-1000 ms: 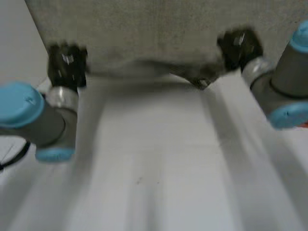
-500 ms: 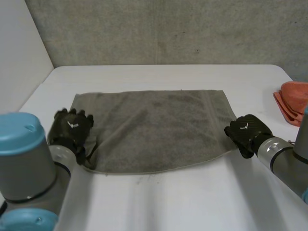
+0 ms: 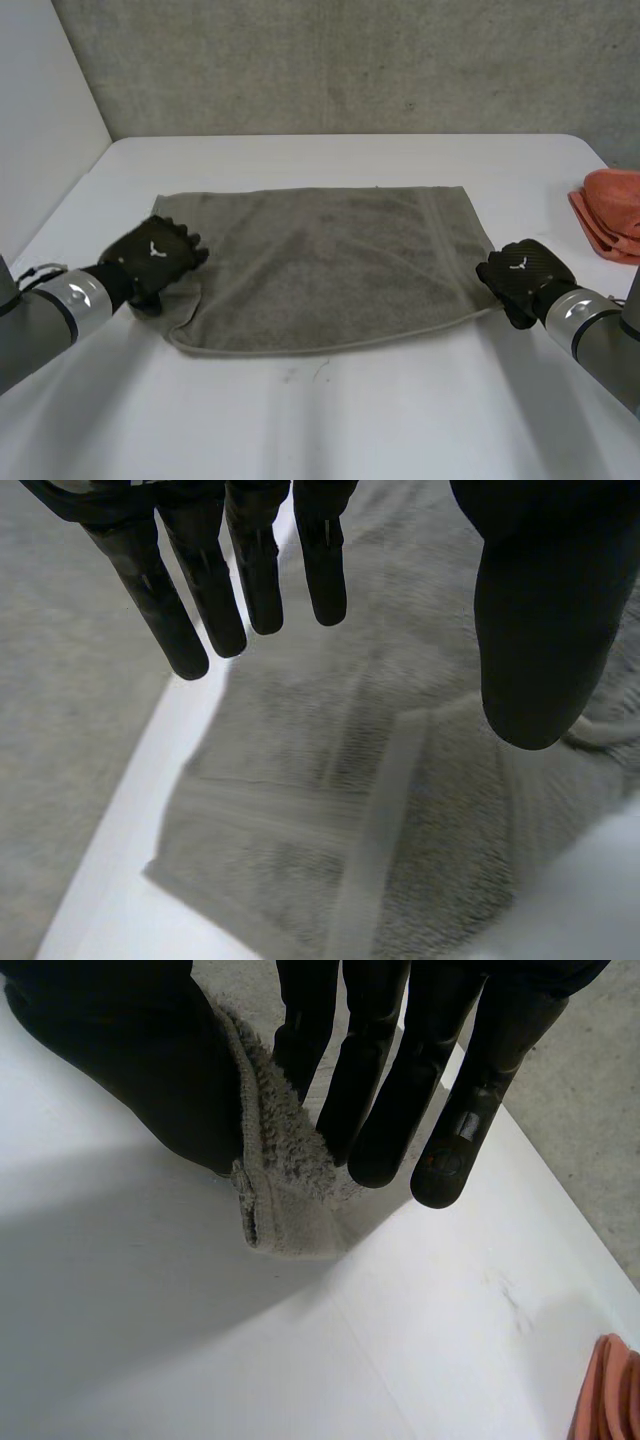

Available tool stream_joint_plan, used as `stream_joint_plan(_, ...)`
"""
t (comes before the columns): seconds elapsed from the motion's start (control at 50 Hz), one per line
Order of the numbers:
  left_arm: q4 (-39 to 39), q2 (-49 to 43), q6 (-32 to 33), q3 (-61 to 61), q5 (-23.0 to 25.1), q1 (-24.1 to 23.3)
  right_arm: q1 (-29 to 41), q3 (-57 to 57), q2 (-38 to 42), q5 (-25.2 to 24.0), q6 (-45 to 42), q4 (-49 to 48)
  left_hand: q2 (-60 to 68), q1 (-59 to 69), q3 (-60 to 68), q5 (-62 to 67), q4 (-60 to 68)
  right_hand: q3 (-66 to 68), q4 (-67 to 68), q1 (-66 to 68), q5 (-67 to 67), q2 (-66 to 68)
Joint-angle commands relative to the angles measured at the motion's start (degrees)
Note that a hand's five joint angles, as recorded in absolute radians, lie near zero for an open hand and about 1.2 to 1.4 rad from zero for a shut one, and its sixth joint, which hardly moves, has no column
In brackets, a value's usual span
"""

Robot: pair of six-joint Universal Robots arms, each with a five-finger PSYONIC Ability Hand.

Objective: Fold the laundry.

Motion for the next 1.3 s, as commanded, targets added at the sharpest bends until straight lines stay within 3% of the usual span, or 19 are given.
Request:
stream_joint_plan(0.02,-5.9,-5.0,6.7,2.7,0.4,-0.1,0.1,0.6,0.1,0.0,0.0,-0.1,3.5,3.4,3.3,3.0,3.2,12.3,11.8,23.8,13.0,13.1)
stream_joint_plan(0.34,-9.6,-12.3,7.5,9.9,-0.6,-0.2,0.1,0.8,0.3,-0.1,-0.1,-0.1,4.3,4.2,4.2,3.8,4.0,12.3,11.8,23.8,13.0,13.1)
stream_joint_plan(0.5,-9.6,-12.4,7.2,11.5,-4.8,-0.5,0.1,0.9,0.4,-0.1,-0.7,-0.2,24.0,23.9,23.8,23.5,23.7,12.3,11.8,23.8,13.0,13.1)
stream_joint_plan(0.8,-9.3,-11.3,7.6,10.9,-9.1,-0.4,0.0,0.8,0.5,0.0,-1.4,-0.7,25.8,25.7,25.7,25.4,25.5,12.3,11.8,23.8,13.0,13.1)
stream_joint_plan(0.96,-9.3,-5.6,7.0,8.1,-13.2,-0.3,0.0,0.6,-0.1,0.1,-2.0,1.3,44.8,44.7,44.7,44.3,44.5,12.3,11.8,23.8,13.0,13.1)
stream_joint_plan(1.0,-9.5,-3.5,7.1,5.8,-14.0,-0.3,0.1,0.4,-0.4,0.2,-3.6,3.8,53.1,53.0,52.9,52.6,52.8,12.3,11.8,23.8,13.0,13.1)
stream_joint_plan(1.12,-9.8,2.3,7.0,-2.2,-16.9,-0.6,-0.2,-0.1,-3.9,0.5,-10.4,16.7,54.1,54.0,53.9,53.6,53.8,12.3,11.8,23.8,13.0,13.1)
stream_joint_plan(1.24,-11.7,9.6,4.8,-11.6,-26.8,-1.6,-3.4,1.3,-7.2,0.9,-18.3,33.3,54.1,54.0,53.9,53.6,53.8,12.3,11.8,23.8,13.0,13.1)
stream_joint_plan(1.3,-17.7,13.5,4.3,-16.2,-29.6,-2.0,-6.3,3.4,-10.3,0.9,-23.4,40.4,54.1,54.0,53.9,53.6,53.8,12.3,11.8,23.8,13.0,13.1)
